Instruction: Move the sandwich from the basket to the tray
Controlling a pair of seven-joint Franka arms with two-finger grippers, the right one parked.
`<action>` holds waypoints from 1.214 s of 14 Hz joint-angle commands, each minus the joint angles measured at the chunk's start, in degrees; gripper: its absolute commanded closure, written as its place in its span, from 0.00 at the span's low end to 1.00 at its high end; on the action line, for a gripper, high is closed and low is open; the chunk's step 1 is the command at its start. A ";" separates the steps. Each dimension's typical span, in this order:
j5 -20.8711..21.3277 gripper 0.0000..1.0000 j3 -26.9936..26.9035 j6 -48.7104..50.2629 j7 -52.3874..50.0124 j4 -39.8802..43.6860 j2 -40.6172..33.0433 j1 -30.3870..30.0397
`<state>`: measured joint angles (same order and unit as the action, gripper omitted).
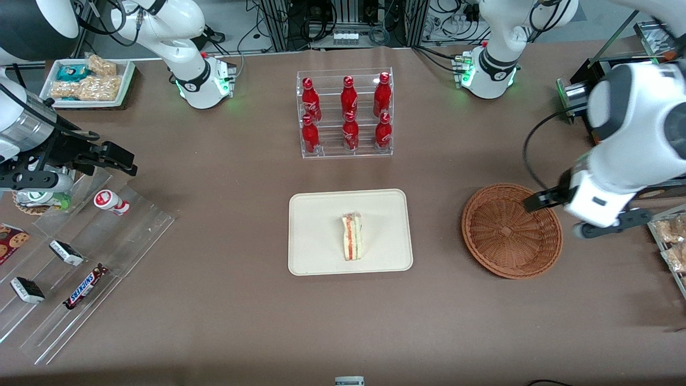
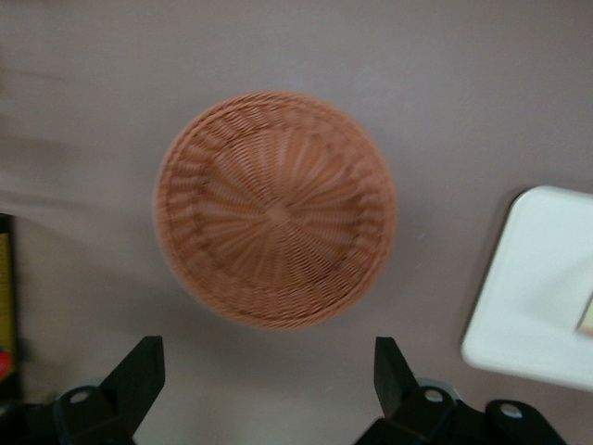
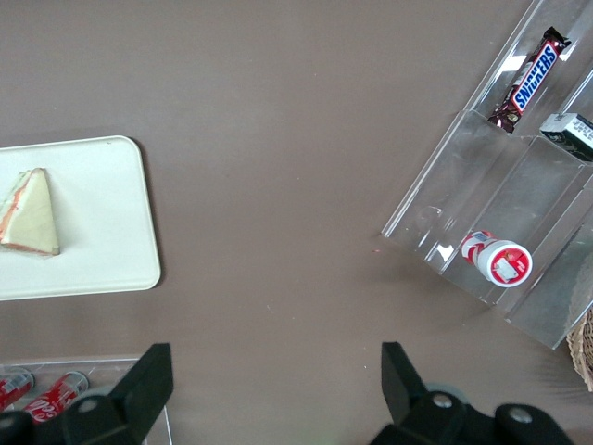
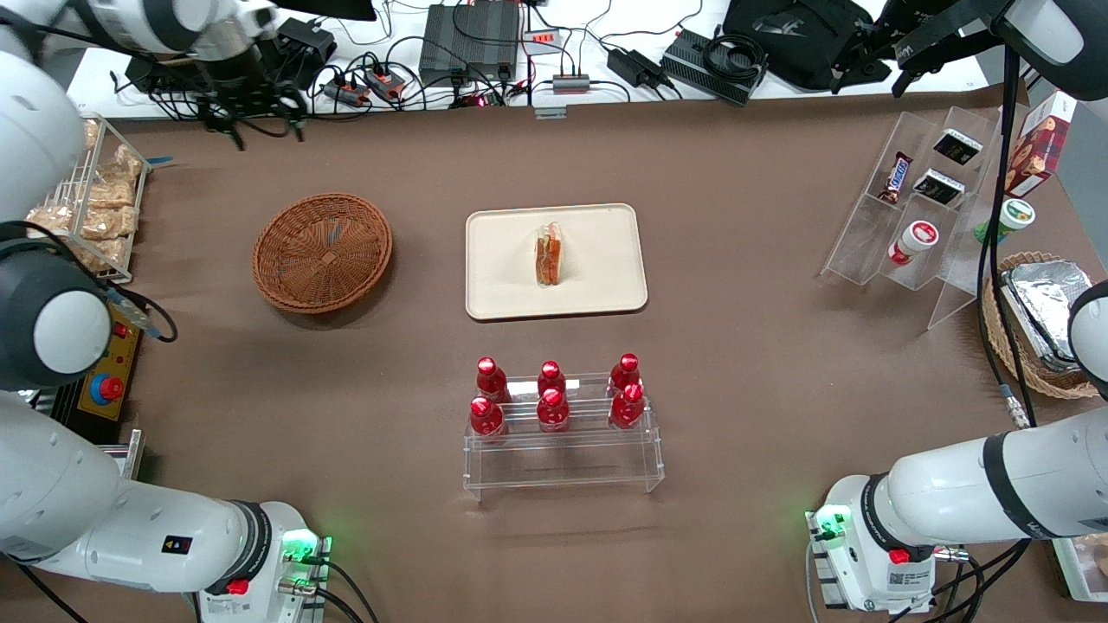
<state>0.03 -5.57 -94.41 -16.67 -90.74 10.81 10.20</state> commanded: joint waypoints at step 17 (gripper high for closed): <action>-0.12 0.00 5.92 4.76 16.32 -1.90 -12.13 -10.64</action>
<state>0.03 -0.08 -88.63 -1.13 -91.17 -0.12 0.11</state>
